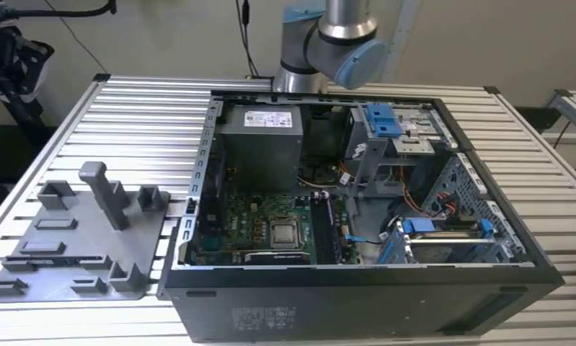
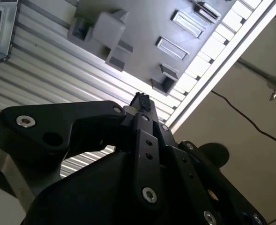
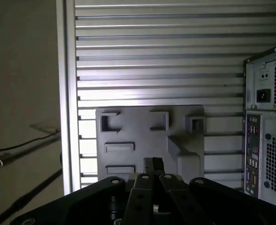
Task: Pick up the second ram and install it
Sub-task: 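Reach for the second ram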
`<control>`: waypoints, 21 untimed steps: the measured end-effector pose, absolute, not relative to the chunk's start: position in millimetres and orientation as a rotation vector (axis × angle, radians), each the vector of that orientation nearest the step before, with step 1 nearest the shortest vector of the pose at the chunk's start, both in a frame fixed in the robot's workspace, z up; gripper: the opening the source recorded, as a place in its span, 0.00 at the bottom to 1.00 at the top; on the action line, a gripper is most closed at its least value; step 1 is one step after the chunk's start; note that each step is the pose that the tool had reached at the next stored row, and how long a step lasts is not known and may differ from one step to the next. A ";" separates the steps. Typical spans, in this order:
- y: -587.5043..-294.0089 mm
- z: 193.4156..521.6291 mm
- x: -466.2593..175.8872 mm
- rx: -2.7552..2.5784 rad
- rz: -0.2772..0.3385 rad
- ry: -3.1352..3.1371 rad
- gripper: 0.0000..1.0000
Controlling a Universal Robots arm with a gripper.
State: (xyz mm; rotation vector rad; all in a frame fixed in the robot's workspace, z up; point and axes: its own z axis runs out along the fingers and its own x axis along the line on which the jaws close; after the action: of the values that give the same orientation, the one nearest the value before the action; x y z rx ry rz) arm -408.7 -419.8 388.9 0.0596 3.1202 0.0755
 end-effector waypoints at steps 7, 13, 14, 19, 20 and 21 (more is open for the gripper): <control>-430.5 388.5 -408.7 0.060 0.076 3.120 0.11; -441.6 388.2 -409.0 0.060 0.076 3.120 0.11; -443.5 388.1 -409.1 0.060 0.076 3.120 0.11; -454.1 387.7 -410.3 0.060 0.076 3.120 0.11; -456.3 387.6 -410.6 0.060 0.076 3.120 0.11; -458.5 387.4 -410.9 0.060 0.076 3.120 0.11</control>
State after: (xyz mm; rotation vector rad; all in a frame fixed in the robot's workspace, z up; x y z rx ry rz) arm -410.9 -458.5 387.4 0.0596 3.1201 0.0756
